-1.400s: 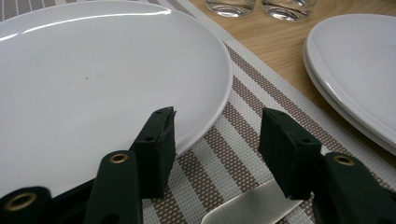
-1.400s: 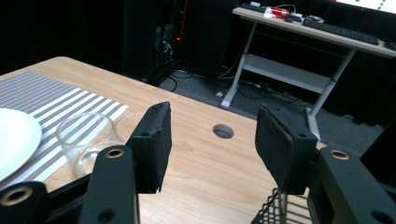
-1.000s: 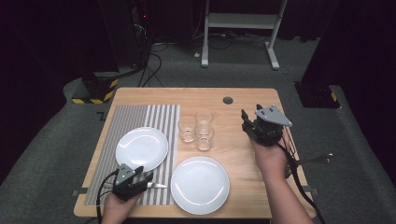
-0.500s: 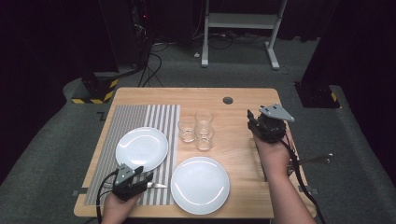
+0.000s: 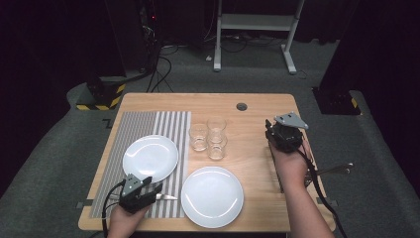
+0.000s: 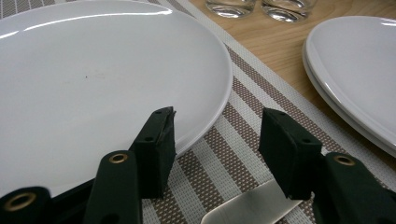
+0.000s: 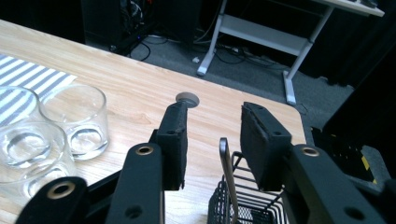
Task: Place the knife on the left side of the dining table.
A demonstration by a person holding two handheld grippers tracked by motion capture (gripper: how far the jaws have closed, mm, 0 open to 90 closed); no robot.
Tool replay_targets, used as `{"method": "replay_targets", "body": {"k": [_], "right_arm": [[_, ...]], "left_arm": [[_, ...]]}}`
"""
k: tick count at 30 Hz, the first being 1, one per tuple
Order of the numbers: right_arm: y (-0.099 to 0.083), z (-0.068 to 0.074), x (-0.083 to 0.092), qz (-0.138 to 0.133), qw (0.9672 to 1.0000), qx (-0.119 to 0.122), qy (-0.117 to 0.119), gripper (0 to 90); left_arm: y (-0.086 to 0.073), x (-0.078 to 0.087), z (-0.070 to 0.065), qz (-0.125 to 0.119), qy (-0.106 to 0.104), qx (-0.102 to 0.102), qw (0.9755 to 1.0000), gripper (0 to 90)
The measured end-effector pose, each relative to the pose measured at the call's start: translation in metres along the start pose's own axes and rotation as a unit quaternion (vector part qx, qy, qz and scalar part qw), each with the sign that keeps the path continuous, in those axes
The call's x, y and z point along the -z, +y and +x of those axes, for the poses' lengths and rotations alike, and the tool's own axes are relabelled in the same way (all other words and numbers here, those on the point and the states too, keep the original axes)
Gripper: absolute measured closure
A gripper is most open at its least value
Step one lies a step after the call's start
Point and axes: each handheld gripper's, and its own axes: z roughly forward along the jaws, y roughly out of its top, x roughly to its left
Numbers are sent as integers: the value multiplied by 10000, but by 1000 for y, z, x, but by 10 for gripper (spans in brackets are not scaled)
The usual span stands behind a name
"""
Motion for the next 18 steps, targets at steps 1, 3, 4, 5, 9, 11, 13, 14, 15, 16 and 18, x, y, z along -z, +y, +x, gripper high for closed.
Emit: {"method": "replay_targets", "body": {"k": [1,3,4,5,9,11,13,14,15,16,18], "right_arm": [[-1,0,-1,17,10000,-11,-5,634],[-2,0,-2,66,10000,-4,5,658],[-3,0,-3,83,10000,10,16,663],[-4,0,-4,102,9999,11,12,668],[-7,-1,-7,191,9998,14,-24,691],[-8,-1,-7,216,9998,8,-34,703],[-9,0,-8,224,9997,29,-56,717],[-9,0,-8,224,9997,29,-56,717],[-9,1,-8,237,9997,51,-98,731],[-9,0,-8,239,9996,55,-103,734],[-9,0,-9,287,9995,51,-124,744]], "left_arm": [[0,0,0,1,-5,8,10000,458],[0,0,0,-7,-10,27,10000,458],[0,0,0,-9,-10,26,10000,458],[0,0,0,-9,-11,25,10000,458],[0,0,0,-14,-6,12,10000,458],[0,0,0,-14,-6,11,10000,458],[0,0,0,-8,-8,23,10000,458],[0,0,0,-8,-8,23,10000,458],[0,0,0,-10,-9,28,10000,458],[0,0,0,-11,-6,15,10000,458],[0,0,0,-15,-14,41,10000,458]]}}
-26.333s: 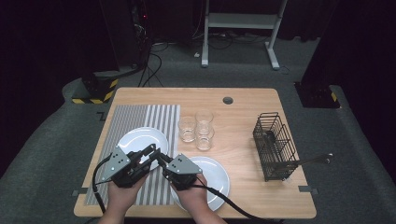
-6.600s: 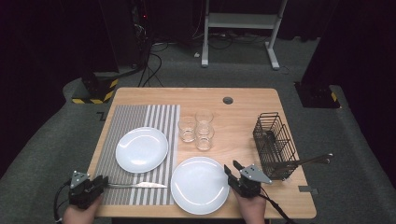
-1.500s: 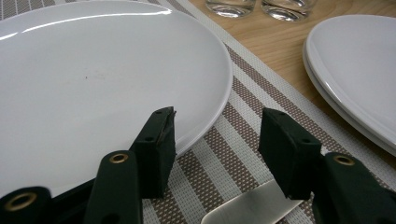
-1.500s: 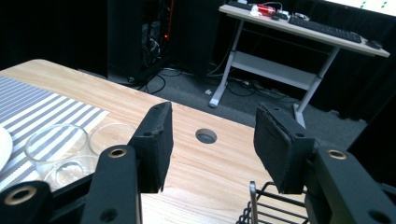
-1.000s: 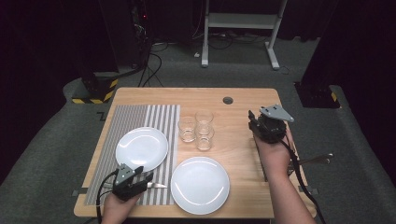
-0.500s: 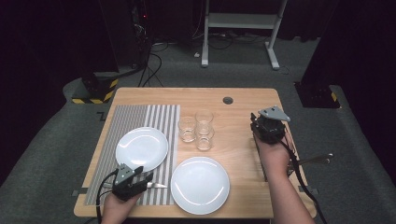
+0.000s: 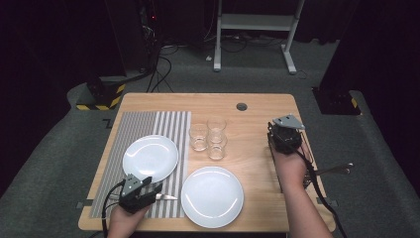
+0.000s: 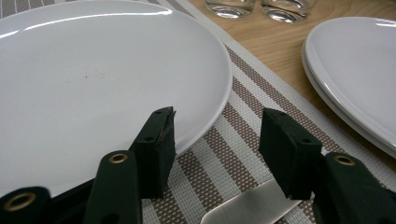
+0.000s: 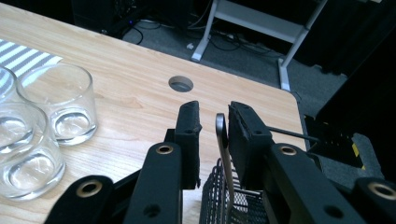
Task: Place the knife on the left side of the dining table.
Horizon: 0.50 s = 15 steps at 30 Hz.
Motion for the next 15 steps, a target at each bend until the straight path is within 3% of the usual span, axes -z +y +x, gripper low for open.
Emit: {"method": "replay_targets", "body": {"k": [5,15], "right_arm": [[-1,0,-1,41,9999,-13,-96,793],[2,-5,5,-172,9998,-64,-109,850]], "left_arm": [[0,0,0,-2,1,-14,10000,457],[0,1,1,-7,-16,-5,10000,457]]}}
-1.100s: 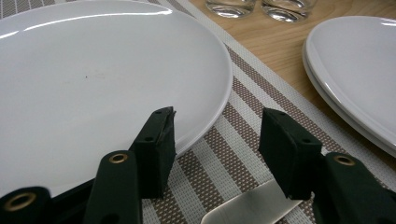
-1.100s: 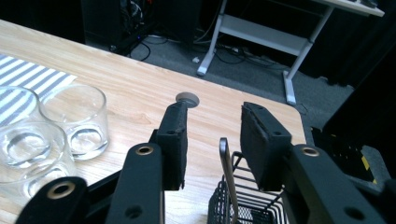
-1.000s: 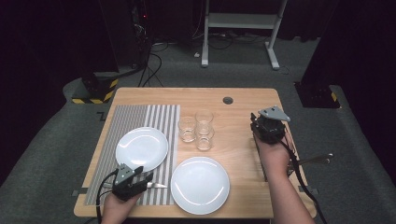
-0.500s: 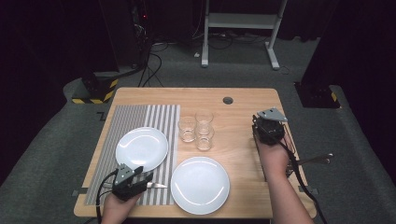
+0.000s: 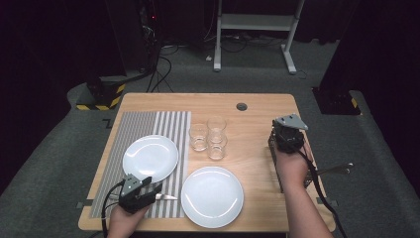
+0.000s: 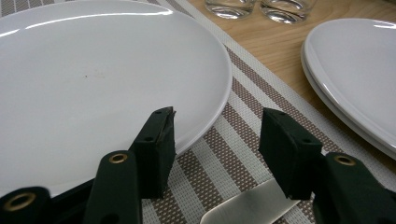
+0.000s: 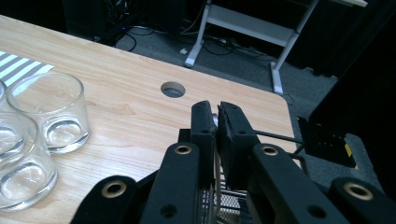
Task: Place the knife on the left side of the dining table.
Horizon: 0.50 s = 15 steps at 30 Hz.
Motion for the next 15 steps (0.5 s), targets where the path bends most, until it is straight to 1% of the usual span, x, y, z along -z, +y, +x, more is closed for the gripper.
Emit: {"method": "replay_targets", "body": {"k": [5,8,15], "right_arm": [[-1,-5,4,-101,9999,-9,-25,862],[-1,-10,7,-176,9998,-107,29,863],[-3,-16,17,-437,9989,-197,-3,863]], "left_arm": [[0,0,0,2,2,-5,10000,457],[0,0,0,1,12,-1,10000,458],[0,0,-1,2,27,-28,10000,457]]}}
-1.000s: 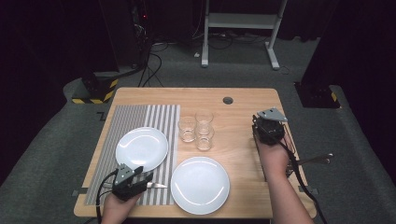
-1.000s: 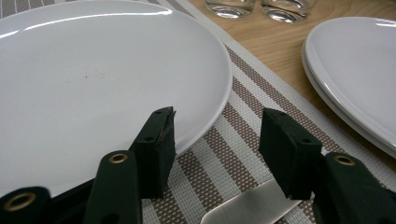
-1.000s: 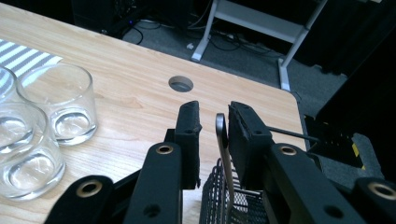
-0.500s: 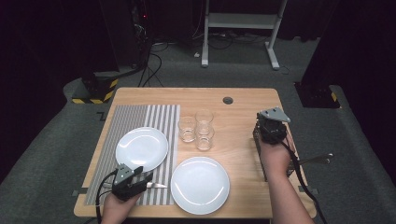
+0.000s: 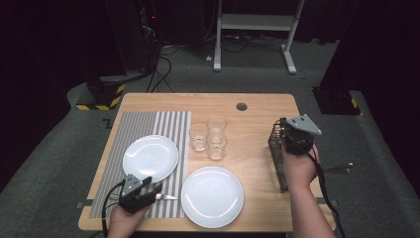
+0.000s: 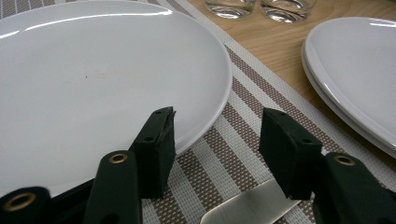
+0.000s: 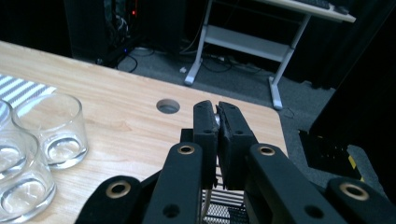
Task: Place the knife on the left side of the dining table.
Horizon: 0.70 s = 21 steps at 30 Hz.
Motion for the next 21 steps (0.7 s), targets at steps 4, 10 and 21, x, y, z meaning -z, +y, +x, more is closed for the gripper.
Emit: {"method": "replay_targets", "body": {"k": [4,10,21], "right_arm": [[0,1,7,-167,9999,-4,-5,863],[0,4,14,-382,9993,-15,-1,863],[0,3,26,-709,9975,-36,-75,863]], "left_arm": [[0,0,0,1,16,-38,10000,458],[0,0,-1,1,13,-32,10000,457],[0,0,-1,-4,17,-34,10000,456]]}}
